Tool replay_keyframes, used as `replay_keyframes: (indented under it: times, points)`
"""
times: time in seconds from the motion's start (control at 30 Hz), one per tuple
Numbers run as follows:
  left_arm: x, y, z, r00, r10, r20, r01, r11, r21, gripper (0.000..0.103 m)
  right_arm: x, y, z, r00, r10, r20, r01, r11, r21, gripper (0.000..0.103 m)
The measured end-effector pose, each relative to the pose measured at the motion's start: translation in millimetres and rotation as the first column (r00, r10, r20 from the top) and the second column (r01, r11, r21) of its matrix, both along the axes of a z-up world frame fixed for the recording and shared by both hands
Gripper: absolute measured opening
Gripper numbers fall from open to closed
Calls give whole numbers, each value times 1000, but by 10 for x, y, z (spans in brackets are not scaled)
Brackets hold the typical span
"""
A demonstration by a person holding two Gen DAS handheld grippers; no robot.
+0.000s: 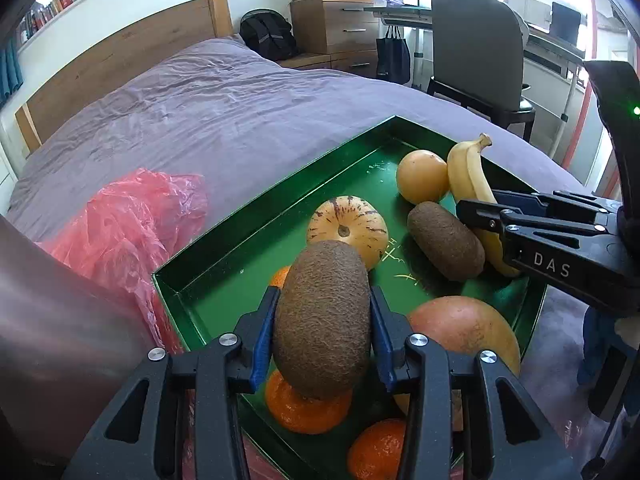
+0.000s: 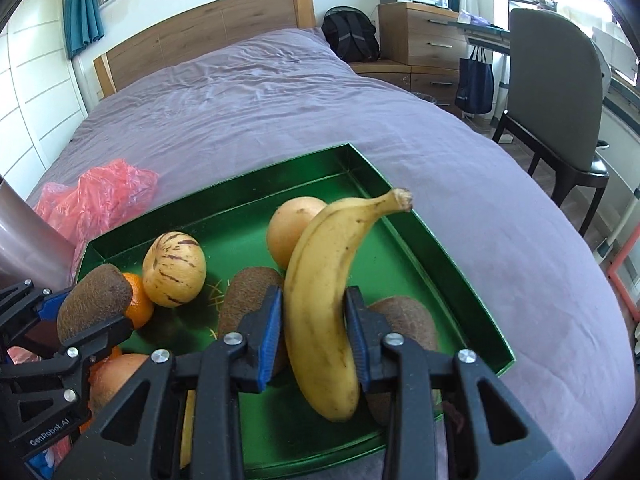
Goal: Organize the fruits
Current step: 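Open both tools to release kiwi and banana in the tray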
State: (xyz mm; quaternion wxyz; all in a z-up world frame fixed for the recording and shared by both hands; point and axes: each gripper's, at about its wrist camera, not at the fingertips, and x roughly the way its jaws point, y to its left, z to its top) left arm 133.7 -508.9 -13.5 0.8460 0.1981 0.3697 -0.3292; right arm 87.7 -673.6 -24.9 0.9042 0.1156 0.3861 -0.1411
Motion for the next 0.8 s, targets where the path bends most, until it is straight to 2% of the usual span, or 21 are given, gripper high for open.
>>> replay_keyframes:
  times: [0.07,0.27,0.37,0.43,0.47,0.53,0.63,0.8]
  points:
    - [-26,-7,-2,1000,-10,13,10,1000,-2,37,-16,-7,-12,1000,-5,10,5,1000,10,20]
    - [18,34,-2,1000,3,-16,-4,1000,-31,44,-31,0,-12,1000,-17,13,16,1000,10,22]
    - [36,76,22,999,16,-28,-18,999,-51,52,-49,35,8,1000,-21,11,21,1000,-7,42]
    - [29,85,48,1000,18,-23,-19,998,-57,58,-65,71,29,1000,-20,10,20,1000,-22,59]
    - [17,86,63,1000,15,-14,-16,998,-56,58,-78,95,43,1000,-20,9,20,999,-35,61]
    - [-15,92,89,1000,13,5,-12,998,-54,62,-101,131,68,1000,-21,11,21,999,-47,74]
    - [-43,126,117,1000,21,2,-21,997,-71,67,-141,208,104,1000,-22,15,24,997,-71,86]
    - [-41,184,170,999,40,-3,-40,995,-94,71,-200,323,149,1000,-22,17,24,995,-99,97]
